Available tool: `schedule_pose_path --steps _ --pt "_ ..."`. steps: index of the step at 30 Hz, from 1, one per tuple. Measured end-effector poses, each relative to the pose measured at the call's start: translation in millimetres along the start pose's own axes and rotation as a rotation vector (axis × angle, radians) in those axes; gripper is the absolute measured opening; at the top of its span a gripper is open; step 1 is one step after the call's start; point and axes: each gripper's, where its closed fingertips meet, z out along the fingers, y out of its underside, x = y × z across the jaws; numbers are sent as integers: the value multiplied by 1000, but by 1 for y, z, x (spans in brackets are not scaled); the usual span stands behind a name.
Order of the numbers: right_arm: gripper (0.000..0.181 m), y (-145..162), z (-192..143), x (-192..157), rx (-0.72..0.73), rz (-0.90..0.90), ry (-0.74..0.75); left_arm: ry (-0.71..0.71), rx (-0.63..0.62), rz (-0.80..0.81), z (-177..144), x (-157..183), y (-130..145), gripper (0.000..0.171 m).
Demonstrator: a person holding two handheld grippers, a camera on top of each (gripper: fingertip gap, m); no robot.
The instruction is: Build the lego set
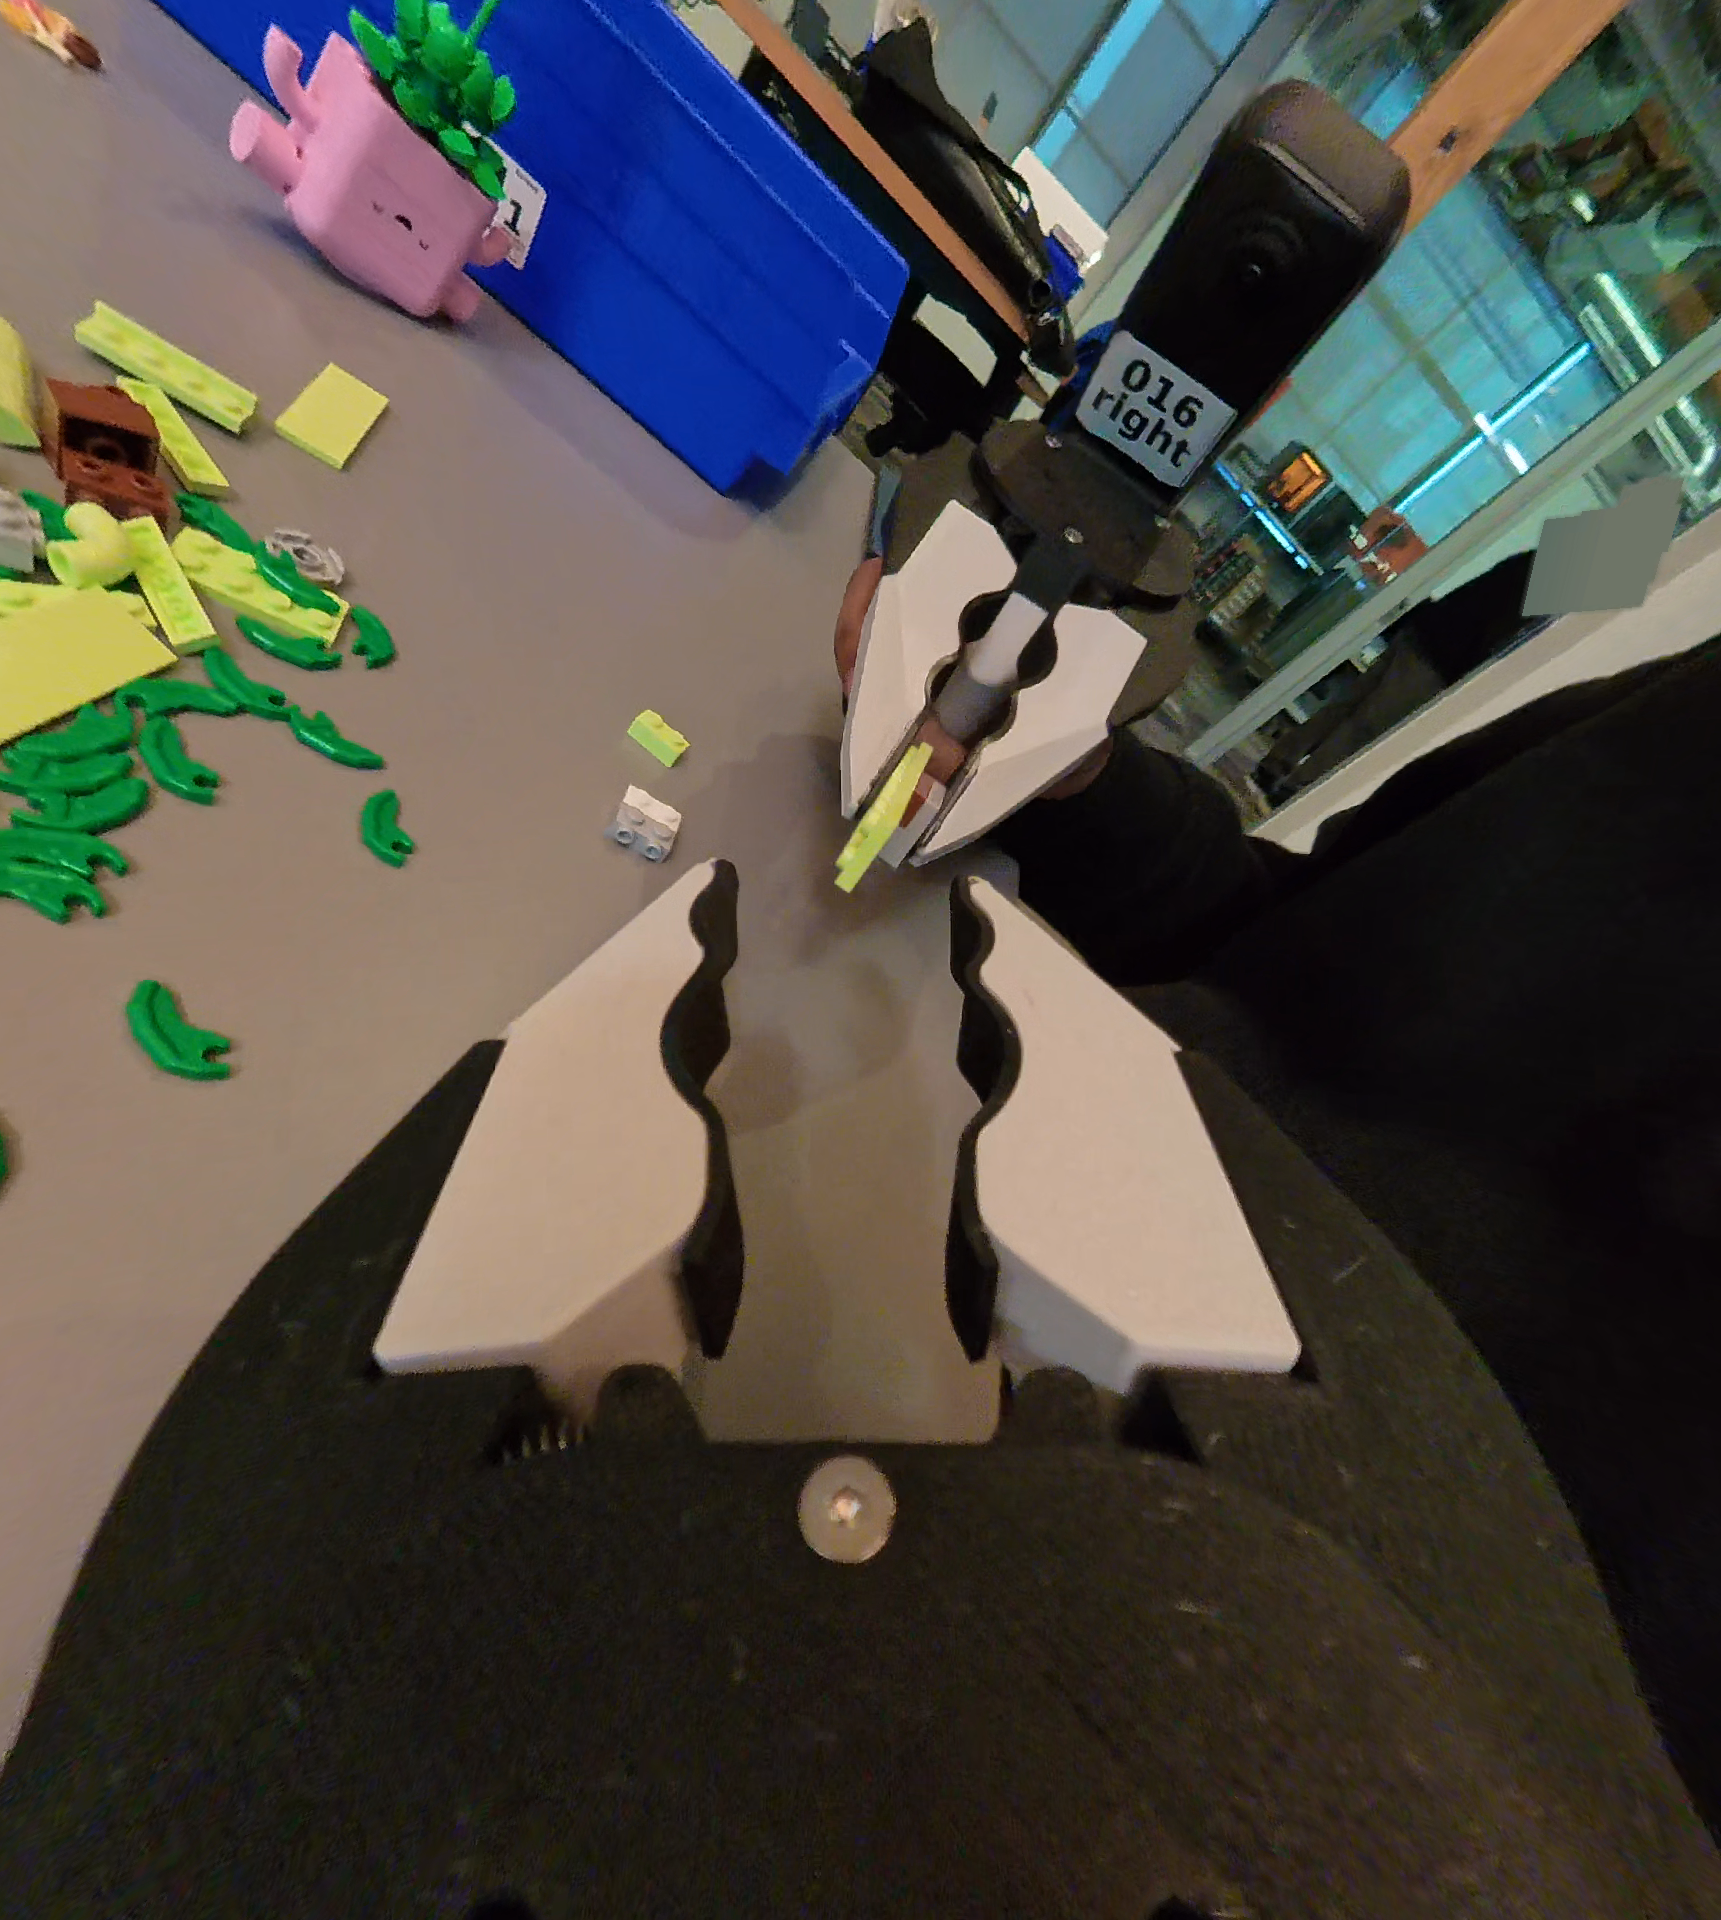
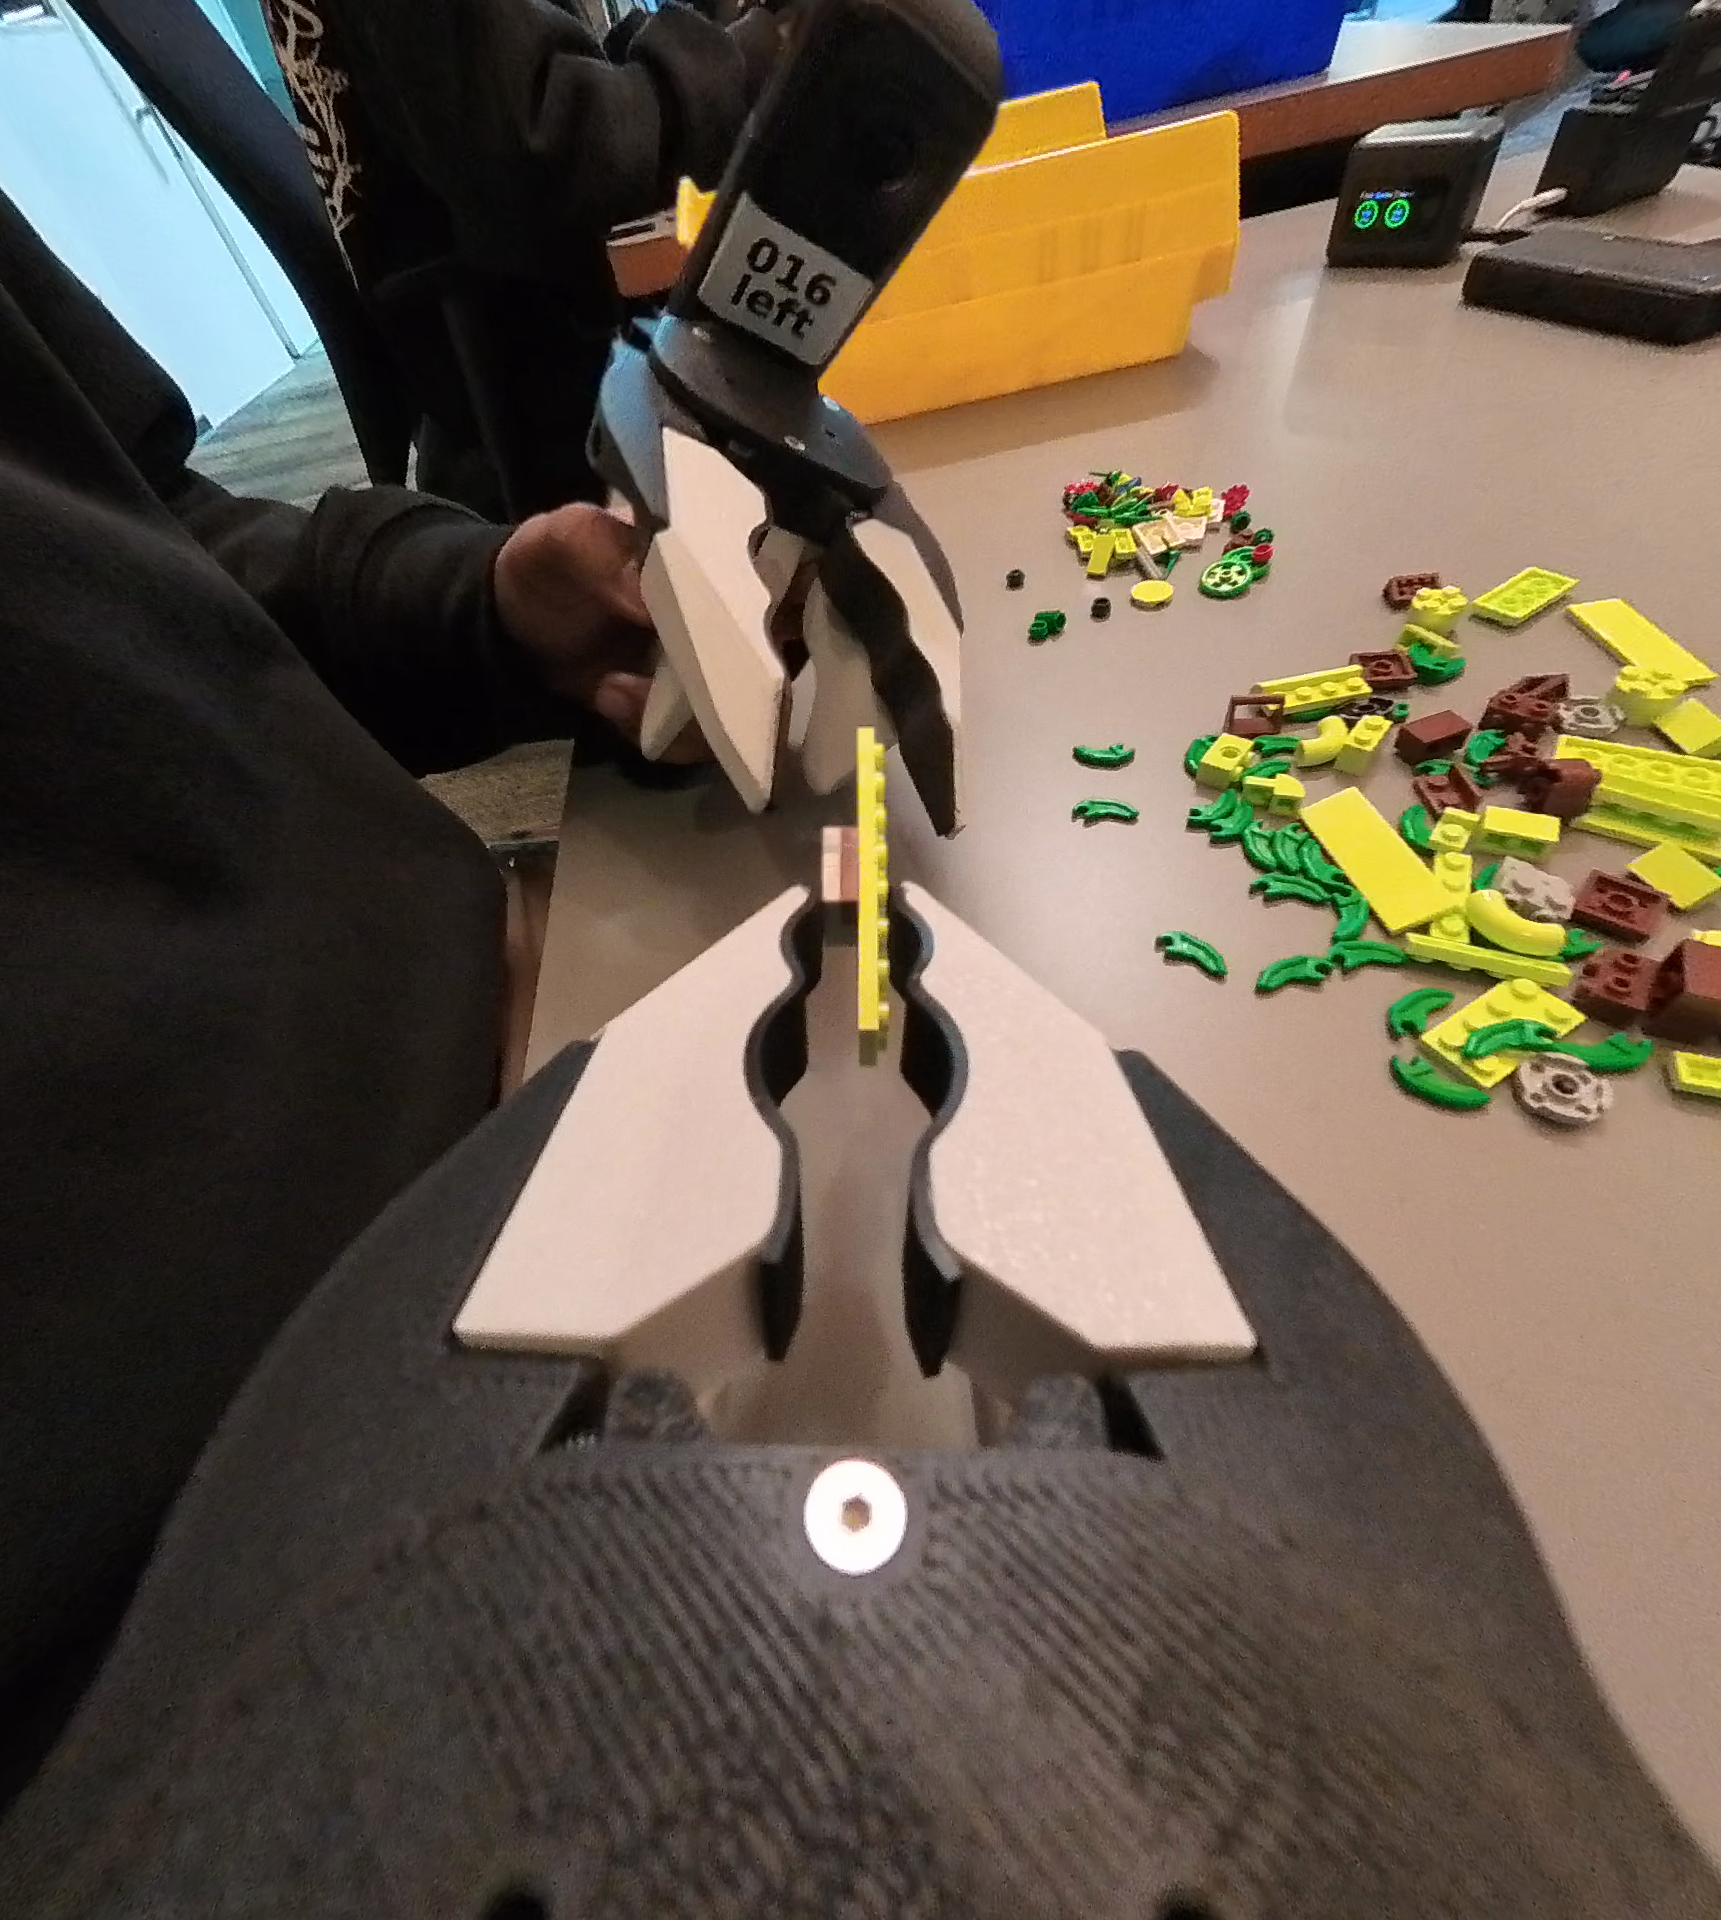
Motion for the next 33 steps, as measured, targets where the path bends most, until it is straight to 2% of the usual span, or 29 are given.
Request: schedule_pose_path --steps 7,33 --pt "9 0 2 8 -6 18 31 -17 -19 63 5 -1 3 37" --pt "9 1 6 17 -19 58 34 -17 -13 50 5 -2 2 36"
